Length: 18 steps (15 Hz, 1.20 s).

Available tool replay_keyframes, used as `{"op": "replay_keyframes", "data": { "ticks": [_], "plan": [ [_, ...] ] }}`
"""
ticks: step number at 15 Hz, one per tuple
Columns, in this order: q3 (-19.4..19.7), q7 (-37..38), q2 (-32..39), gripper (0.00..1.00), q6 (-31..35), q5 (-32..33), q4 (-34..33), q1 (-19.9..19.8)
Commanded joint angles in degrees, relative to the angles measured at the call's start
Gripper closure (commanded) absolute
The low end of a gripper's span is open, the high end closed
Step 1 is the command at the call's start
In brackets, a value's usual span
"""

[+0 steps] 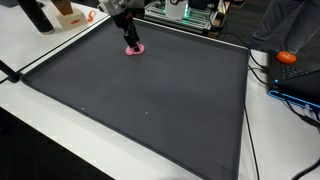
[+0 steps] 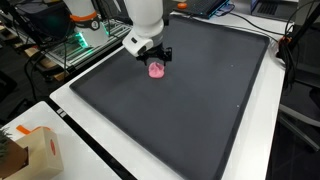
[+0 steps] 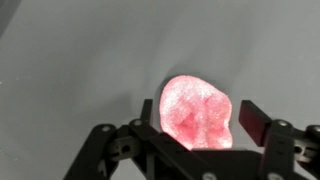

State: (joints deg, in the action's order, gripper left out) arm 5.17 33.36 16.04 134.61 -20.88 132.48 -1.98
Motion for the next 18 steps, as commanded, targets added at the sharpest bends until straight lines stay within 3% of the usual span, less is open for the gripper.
{"op": "replay_keyframes", "data": {
  "ticks": [1,11,18],
  "plan": [
    [0.6,-1.1,-1.5,0.00,-5.6,-2.0,-1.4,-2.0],
    [3.2,-1.9,2.7,0.00,-14.0,-9.4,-8.7,-7.7],
    [3.6,-2.7,8.5,0.00,-17.5,-10.2,-14.1,-9.5]
  ]
}}
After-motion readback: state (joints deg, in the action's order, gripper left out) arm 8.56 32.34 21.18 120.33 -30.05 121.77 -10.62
